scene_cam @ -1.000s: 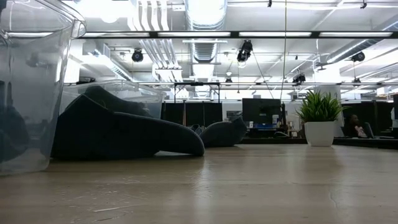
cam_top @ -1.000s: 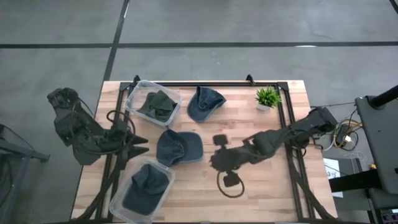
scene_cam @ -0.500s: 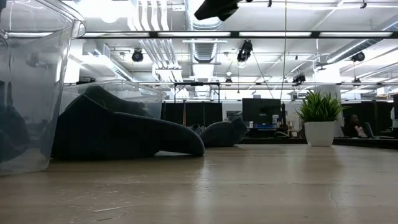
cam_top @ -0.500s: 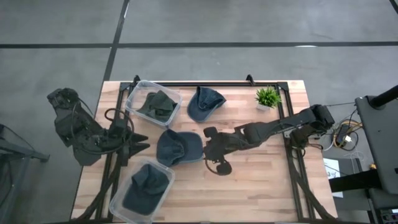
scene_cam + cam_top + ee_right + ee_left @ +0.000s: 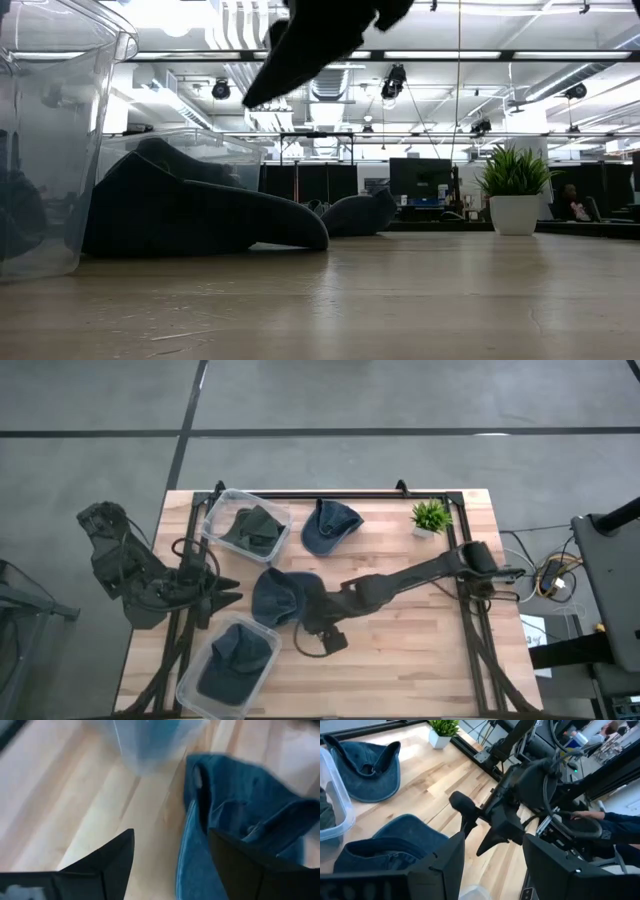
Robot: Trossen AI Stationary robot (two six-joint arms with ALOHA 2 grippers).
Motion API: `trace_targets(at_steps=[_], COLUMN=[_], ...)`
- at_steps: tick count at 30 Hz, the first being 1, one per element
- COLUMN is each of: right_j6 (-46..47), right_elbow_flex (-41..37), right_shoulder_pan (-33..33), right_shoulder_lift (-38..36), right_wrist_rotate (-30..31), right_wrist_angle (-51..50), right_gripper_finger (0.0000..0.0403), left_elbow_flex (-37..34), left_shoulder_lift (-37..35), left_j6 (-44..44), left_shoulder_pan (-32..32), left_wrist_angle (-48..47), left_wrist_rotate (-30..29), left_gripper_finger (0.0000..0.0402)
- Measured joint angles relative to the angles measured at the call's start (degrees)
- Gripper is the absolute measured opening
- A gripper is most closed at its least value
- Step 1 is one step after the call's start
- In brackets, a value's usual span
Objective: Pick & Place hat
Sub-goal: Put the bottom dark blue cap into the bottom transparent bin
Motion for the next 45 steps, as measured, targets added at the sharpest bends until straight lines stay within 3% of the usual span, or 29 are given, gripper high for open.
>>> trace_targets(at_steps=[8,13,21,34,45], right_j6=[-1.11,-1.25,2.45,3.69,-2.01], right_elbow_flex=[9.97,14.37,21.23,21.30,20.98], right_shoulder_pan=[-0.01,-0.13,-0.49,0.13,-10.60], right_shoulder_lift=[8.81,12.82,17.86,12.83,9.90], right_wrist_rotate=[0.55,6.18,6.20,6.18,6.33], right_wrist_angle=[-13.08,-15.11,-25.50,-31.68,-27.93], right_gripper_finger=[0.0255,0.0254,0.0257,0.0249,0.0246], left_elbow_flex=[-1.90,-1.91,-1.91,-1.91,-1.91], left_shoulder_lift=[-0.04,-0.04,-0.05,-0.28,-0.46], left_j6=[-2.87,-2.64,-2.58,-2.51,-1.61], left_shoulder_pan=[0.00,0.00,0.00,0.00,0.00], left_wrist_angle=[-0.39,-0.45,-0.78,-4.37,-5.11], left_wrist_rotate=[3.53,3.64,4.13,5.19,5.17], left_gripper_finger=[0.0193,0.0193,0.0193,0.0193,0.0193])
